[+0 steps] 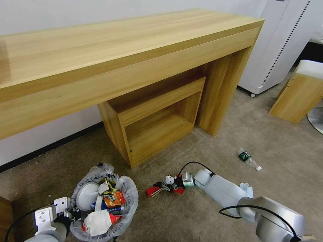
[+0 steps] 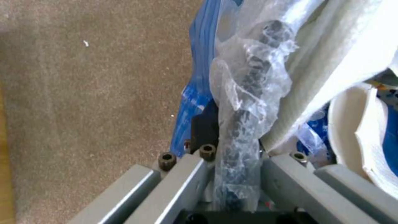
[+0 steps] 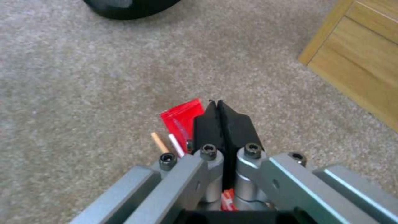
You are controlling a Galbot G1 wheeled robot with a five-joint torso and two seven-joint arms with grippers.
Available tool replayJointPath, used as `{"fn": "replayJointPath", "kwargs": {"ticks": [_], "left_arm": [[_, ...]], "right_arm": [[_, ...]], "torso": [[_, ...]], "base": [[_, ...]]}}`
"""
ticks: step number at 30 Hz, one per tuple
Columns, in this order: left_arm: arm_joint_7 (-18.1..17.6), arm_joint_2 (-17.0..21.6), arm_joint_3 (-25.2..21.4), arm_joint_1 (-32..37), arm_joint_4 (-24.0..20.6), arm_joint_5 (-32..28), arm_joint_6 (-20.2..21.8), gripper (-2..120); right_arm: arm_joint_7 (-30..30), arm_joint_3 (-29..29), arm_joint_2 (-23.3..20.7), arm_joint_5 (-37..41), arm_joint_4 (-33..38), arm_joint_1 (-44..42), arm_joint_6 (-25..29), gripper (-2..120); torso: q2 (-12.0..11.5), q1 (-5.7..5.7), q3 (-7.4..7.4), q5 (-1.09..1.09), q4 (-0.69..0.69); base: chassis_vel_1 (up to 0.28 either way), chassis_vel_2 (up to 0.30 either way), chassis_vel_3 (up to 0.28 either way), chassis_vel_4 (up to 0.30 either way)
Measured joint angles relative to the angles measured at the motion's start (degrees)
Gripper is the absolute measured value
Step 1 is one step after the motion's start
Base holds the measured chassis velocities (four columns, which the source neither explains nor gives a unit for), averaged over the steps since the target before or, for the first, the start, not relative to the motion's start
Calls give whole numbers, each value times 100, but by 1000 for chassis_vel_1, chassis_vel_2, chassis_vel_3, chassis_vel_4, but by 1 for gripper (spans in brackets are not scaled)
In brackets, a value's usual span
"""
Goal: Pick up the trash bin and place the garbage on the floor into it.
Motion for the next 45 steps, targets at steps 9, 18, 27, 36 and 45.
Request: {"fn": "replayJointPath", "kwargs": {"ticks": [9,18,27,36,45], "left_arm": [[-42,-11,-4,22,-50,-23,13,0],[-58,-2,-16,49,-69,-55,23,0],[-23,-23,23,60,-40,-39,41,0],[42,-80,131,53,12,82,43,0],[108,-105,217,18,39,151,32,0]], "right_arm": [[-56,-33,-110,-19,152,-26,-11,17],[66,27,-95,-196,34,-77,-21,49],[138,136,-141,-432,-99,-42,4,83],[286,375,-331,-696,-220,-75,44,100],[413,526,-382,-788,-242,-126,33,100]], "torso": [[0,0,0,0,0],[0,0,0,0,0],[0,0,0,0,0],[0,0,0,0,0],[0,0,0,1,0]], "base": [[0,0,0,0],[0,0,0,0],[0,0,0,0],[0,0,0,0],[0,0,0,0]]}}
